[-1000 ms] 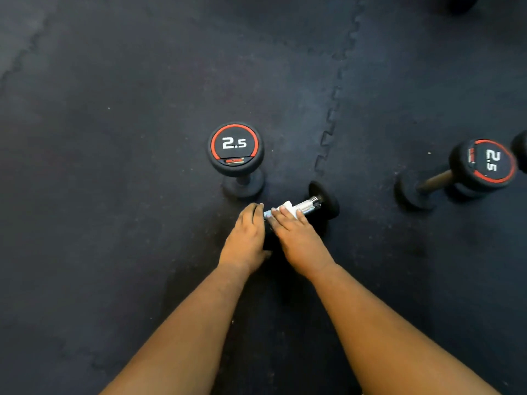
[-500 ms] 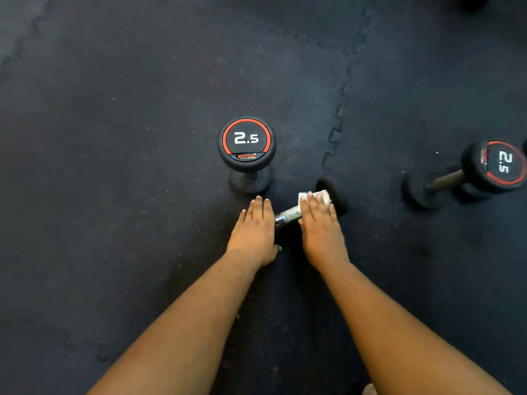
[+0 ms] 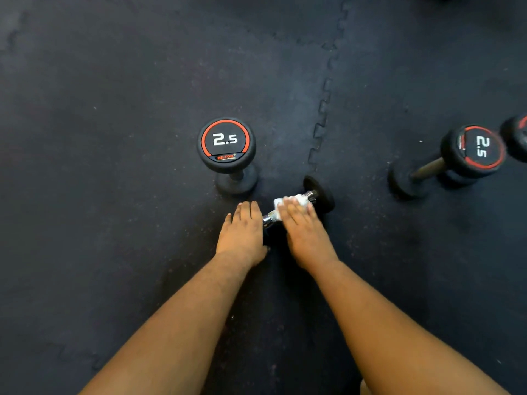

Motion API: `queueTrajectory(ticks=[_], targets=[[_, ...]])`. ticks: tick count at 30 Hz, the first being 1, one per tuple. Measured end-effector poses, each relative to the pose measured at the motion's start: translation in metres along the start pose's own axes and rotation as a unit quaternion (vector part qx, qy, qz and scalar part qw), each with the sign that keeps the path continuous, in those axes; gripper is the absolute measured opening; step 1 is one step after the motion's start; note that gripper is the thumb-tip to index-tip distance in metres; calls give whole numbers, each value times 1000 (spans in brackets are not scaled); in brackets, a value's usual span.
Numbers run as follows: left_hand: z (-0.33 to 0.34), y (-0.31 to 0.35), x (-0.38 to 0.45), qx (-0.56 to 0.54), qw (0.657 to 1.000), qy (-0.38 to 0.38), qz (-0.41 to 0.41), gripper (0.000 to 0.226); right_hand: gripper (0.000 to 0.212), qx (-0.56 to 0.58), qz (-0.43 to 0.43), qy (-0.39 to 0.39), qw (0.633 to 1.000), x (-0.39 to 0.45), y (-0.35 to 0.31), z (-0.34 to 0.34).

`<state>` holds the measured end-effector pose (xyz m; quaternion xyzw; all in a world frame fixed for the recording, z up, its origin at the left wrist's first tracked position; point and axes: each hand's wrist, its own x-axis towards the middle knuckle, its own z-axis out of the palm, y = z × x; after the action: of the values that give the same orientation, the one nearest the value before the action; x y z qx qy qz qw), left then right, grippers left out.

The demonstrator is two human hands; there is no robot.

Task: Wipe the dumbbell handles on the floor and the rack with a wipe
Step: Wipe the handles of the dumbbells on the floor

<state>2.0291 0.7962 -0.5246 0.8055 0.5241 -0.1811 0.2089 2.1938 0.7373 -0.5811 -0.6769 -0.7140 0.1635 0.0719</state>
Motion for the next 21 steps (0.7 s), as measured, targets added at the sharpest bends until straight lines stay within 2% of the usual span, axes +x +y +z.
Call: queueTrajectory(ticks=[3,5,8,9,13,15,18,19,21], targets=[[-2,1,1,-5,1000,2,-3,118,71,2,105,9,994,4,12,-4],[-2,1,0,-8,1000,5,-1,118,70,32,76,7,997,1,-5,-3],[-1,-2,-1,-10,1000,3,3,114,66,42,-69,-32,996,2,-21,-3],[0,-3,-1,-11,1000,3,3,114,66,21,-81,-35,996,6,-17,-5],[-1,0,-2,-8,1000,-1,0,117,76,-36,65,-2,997,7,6,-10],[0,1,-4,-7,1000,-3,-2,117,75,5,40,6,999,-2,-2,-4],[2,-1,-4,-5,1000,-19,-2,116,62,15,-90,-30,995,-2,-14,1],[1,-1,-4,-1,1000,-21,-1,116,61,-3,-91,-19,996,4,-9,0],[-2,0,-4,5,1000,-28,-3,117,57,-12,-2,3,1000,14,5,-2]])
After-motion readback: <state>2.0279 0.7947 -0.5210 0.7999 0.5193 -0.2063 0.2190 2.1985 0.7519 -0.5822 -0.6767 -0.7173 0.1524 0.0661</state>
